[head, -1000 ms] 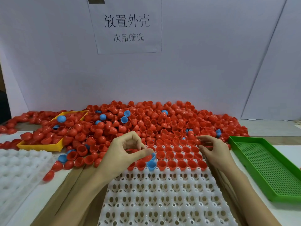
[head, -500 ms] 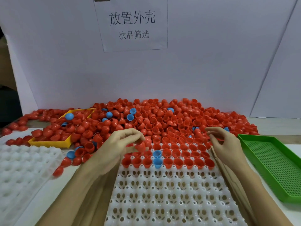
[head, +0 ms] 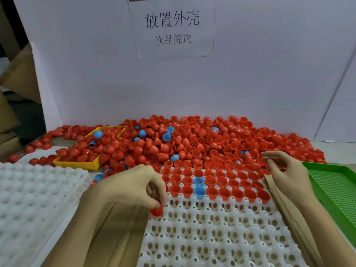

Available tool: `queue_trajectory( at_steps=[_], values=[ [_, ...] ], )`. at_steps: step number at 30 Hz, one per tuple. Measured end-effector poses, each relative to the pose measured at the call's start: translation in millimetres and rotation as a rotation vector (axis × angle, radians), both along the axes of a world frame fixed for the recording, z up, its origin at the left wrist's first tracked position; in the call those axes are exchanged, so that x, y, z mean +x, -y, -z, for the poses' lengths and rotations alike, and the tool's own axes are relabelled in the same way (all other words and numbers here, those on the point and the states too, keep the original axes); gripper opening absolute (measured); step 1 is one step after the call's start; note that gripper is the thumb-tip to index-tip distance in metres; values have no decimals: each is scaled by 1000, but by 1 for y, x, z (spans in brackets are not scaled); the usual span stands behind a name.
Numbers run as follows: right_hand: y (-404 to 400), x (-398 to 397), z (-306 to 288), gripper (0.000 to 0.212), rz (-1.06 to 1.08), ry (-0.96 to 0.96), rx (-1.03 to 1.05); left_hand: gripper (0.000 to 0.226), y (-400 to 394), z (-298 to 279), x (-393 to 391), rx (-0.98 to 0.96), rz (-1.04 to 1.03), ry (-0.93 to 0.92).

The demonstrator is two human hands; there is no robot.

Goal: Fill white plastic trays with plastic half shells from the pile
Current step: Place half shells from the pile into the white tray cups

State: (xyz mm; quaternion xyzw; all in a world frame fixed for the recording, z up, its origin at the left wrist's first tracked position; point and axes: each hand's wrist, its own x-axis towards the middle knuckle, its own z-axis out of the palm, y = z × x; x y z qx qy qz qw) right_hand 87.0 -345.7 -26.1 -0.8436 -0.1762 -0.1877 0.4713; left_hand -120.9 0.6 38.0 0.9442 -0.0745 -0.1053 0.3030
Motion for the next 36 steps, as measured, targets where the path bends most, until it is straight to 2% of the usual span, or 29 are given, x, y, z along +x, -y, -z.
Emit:
queue_trajectory(
  at_steps=[3,7,12,18,22,27,30,36],
  values=[
    [0,-1,0,25,0,0,1,23,1,5,4,33,1,3],
    [0,-1,1,26,-9,-1,5,43,3,12,7,23,-39,-18],
    [-1,-1,0,26,-12,-6,16,18,-2,13,7,78,-48,36],
    [-1,0,3,23,-10,-5,14,11,-13,9,6,-5,-54,114],
    [-4,-1,2,22,-31,-14,29,4,-14,13,14,-95,-129,264],
    [-7,-3,3,24,-46,2,48,7,-1,33,44,-189,-356,538],
    [-7,-1,4,27,-51,8,63,9,14,39,74,-83,-400,637],
    [-7,2,11,36,-20,14,18,25,42,24,144,266,-130,618]
  ],
)
